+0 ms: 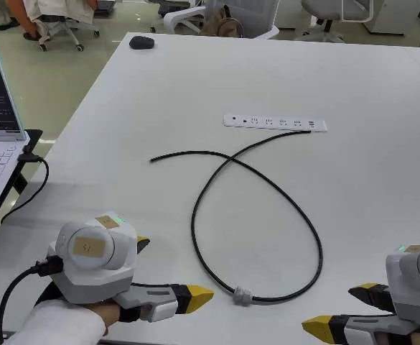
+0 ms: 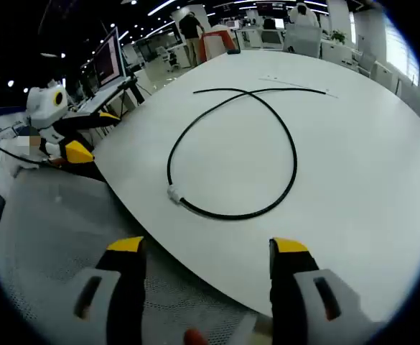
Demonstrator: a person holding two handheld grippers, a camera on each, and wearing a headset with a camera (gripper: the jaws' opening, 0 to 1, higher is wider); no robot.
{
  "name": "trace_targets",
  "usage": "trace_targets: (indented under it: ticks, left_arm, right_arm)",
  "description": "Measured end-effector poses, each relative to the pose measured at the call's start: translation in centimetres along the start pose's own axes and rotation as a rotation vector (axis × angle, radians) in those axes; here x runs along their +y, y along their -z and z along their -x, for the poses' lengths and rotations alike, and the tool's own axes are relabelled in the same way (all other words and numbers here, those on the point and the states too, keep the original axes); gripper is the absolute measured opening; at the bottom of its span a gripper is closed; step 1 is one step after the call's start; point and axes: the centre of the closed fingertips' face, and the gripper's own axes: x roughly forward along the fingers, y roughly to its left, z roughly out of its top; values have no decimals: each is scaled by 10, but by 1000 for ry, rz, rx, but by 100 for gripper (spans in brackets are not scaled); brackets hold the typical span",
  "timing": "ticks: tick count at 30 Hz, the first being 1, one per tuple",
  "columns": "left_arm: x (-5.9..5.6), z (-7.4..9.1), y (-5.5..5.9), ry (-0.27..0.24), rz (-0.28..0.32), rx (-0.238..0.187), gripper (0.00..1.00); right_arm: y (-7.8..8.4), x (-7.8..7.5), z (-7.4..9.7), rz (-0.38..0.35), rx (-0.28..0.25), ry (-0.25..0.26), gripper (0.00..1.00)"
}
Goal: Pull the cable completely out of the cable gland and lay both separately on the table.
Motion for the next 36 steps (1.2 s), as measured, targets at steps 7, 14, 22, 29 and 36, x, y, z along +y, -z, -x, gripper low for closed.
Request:
trace_targets:
  ticks: [7,14,22,29,36]
  left_arm:
    - [-1,0,1,-1,-3,3,84]
    - [0,0,0,-4,-2,4,83]
    - [-4,0,3,0,-32,24,82]
    - [-2,0,2,-2,-21,19,81]
    - [0,0,2,-3,-23,17,80]
  right_arm:
    - [-1,0,1,-4,-6,0,71]
    - [0,0,0,-2,-1,-4,70]
    - [1,0,0,-3,2,-5,70]
    - [2,2,-1,0,8,-11,70]
    - [0,4,-2,11,7,-13,70]
